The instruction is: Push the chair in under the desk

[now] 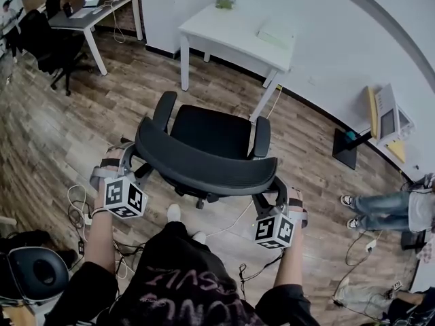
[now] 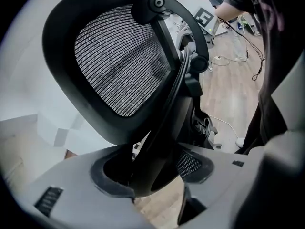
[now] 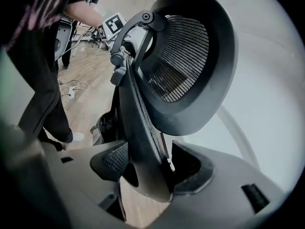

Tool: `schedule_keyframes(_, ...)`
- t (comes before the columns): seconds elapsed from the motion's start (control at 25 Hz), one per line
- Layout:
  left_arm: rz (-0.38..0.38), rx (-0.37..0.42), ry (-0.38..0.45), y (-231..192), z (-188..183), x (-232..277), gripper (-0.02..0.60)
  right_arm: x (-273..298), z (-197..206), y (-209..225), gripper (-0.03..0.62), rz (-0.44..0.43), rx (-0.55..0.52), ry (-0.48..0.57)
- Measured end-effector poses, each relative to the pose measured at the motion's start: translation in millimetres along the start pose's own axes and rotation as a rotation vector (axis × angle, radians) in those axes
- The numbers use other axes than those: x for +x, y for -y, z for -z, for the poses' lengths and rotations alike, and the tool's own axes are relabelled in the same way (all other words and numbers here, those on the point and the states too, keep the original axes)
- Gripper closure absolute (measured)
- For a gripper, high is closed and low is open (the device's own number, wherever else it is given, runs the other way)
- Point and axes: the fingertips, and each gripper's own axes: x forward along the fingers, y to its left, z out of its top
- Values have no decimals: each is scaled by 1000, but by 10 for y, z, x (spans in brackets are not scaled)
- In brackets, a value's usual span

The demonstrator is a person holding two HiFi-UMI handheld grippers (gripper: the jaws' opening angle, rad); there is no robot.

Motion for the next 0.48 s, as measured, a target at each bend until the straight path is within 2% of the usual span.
schedule_keyframes(0.48, 15, 2, 8, -140, 26, 126, 310, 188, -4, 101, 319, -18, -19, -59)
